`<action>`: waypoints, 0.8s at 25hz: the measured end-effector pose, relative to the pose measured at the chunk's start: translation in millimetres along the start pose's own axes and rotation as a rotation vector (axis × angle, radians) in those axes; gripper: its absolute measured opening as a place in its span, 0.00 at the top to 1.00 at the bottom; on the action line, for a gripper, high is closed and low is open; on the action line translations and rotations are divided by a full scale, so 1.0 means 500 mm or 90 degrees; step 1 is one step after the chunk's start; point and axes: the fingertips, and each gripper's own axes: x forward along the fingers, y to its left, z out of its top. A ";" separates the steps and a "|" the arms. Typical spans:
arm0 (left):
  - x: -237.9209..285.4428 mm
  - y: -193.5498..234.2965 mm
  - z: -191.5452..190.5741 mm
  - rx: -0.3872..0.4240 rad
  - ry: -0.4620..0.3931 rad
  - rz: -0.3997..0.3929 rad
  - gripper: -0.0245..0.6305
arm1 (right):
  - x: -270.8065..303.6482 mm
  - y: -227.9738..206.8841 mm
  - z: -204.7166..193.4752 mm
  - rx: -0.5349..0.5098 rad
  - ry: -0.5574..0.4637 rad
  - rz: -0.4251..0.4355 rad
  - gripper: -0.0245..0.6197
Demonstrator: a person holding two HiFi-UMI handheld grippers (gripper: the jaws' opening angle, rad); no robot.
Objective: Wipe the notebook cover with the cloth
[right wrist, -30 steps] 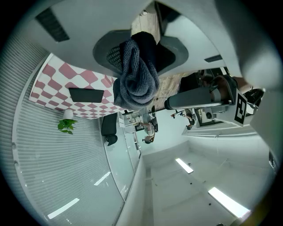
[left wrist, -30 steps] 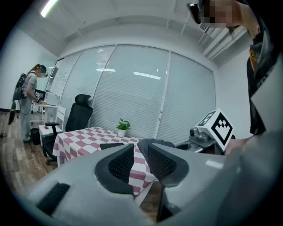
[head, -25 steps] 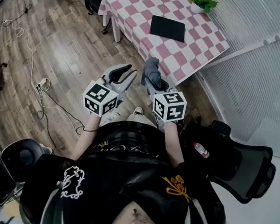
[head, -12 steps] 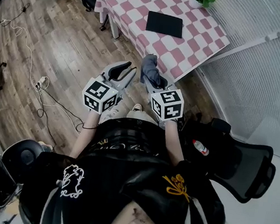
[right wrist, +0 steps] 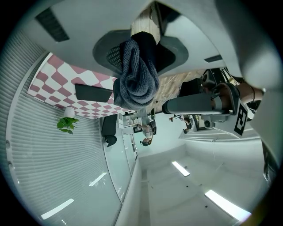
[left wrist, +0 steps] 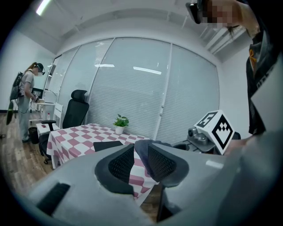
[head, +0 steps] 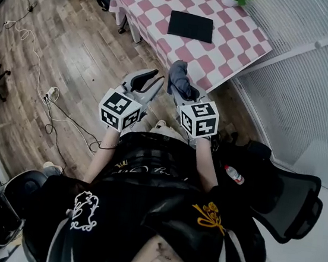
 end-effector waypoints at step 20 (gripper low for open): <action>0.085 0.152 0.008 -0.012 0.029 -0.005 0.81 | 0.129 -0.108 0.039 0.075 0.010 -0.029 0.80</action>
